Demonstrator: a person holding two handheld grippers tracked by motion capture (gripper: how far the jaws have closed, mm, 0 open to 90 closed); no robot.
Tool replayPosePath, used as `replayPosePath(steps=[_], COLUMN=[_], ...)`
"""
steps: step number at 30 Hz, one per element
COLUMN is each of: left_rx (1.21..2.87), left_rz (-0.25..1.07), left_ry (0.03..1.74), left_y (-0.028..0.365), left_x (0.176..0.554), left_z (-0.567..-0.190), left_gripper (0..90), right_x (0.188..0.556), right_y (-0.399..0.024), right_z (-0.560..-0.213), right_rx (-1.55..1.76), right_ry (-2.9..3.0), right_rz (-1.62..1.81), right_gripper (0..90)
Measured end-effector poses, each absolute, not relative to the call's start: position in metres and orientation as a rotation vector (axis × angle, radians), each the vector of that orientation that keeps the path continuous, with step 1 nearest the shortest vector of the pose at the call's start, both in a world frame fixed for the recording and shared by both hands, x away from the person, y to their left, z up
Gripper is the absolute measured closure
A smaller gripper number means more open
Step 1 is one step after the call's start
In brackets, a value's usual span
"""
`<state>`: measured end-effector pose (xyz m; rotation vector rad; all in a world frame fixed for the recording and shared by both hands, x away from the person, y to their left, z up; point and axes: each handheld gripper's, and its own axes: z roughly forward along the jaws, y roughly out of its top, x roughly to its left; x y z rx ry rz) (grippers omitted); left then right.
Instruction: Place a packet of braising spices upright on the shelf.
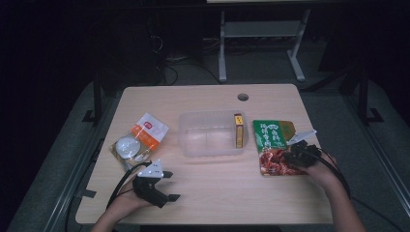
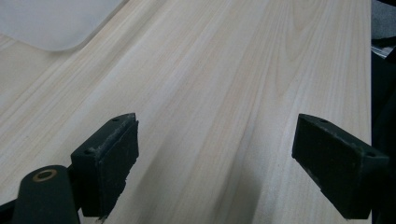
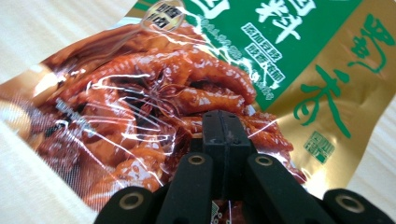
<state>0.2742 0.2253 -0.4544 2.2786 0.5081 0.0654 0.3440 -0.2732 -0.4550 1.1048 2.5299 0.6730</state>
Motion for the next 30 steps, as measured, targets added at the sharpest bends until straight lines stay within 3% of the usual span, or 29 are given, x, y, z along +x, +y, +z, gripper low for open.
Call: replayPosePath(steps=[24,30], left_rx=[2.275,2.276], left_rz=[0.071,0.071], left_ry=[0.501,0.5], left_y=[0.224,0.225], left_x=[0.274,0.274], left_z=[-0.454,-0.454], left_gripper=[14.1,14.1], right_x=[0.32,0.327], right_y=[-0.224,-0.229], right_z=[-0.453,-0.448], right_rx=[0.819,0.848], right_ry=[2.759,2.7], right_rz=[0.78,0.875], right_gripper=[90.0,90.0])
